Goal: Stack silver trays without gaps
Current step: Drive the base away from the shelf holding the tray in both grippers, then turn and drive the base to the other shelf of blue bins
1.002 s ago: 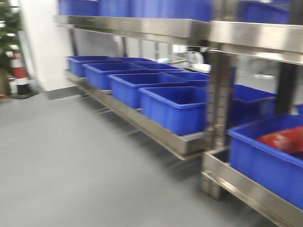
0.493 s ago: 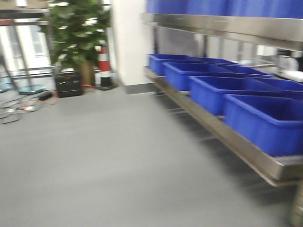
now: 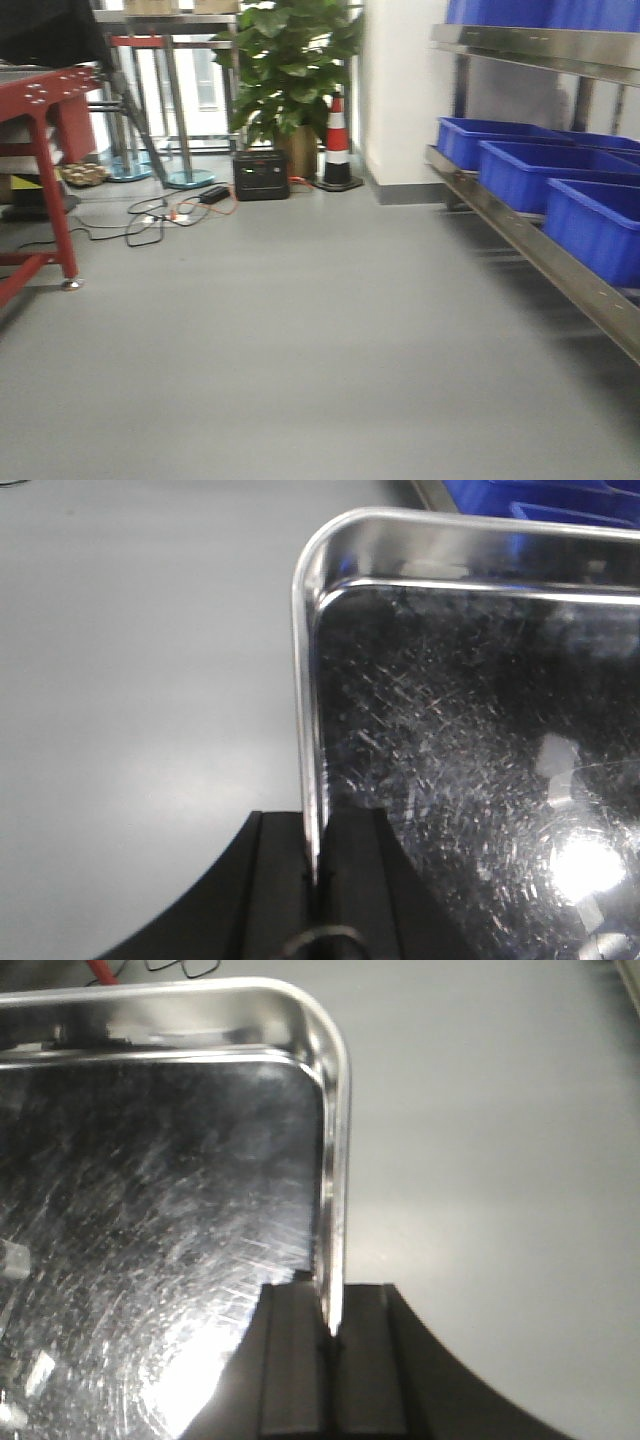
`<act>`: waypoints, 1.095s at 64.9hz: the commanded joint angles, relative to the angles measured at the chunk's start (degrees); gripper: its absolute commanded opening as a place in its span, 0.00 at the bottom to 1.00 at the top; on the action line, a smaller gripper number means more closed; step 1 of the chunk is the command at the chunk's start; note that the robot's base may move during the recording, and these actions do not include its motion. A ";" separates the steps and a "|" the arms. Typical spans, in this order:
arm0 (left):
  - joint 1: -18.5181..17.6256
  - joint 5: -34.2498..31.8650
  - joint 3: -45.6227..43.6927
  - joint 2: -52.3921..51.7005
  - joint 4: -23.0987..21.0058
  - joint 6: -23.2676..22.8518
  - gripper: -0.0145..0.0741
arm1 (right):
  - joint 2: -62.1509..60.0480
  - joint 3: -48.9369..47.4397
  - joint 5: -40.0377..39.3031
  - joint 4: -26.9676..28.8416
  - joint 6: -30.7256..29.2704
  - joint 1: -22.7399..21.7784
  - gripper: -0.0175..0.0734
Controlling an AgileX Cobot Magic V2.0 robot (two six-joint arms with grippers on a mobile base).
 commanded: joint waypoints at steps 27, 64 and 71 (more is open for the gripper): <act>-0.53 -2.52 -0.57 -0.67 -0.70 -0.09 0.15 | -0.22 -0.60 -2.53 0.02 -0.56 0.38 0.11; -0.53 -2.52 -0.57 -0.67 -0.70 -0.09 0.15 | -0.22 -0.60 -2.53 0.02 -0.56 0.38 0.11; -0.53 -2.64 -0.57 -0.67 -0.71 -0.09 0.15 | -0.22 -0.60 -2.76 0.02 -0.56 0.38 0.11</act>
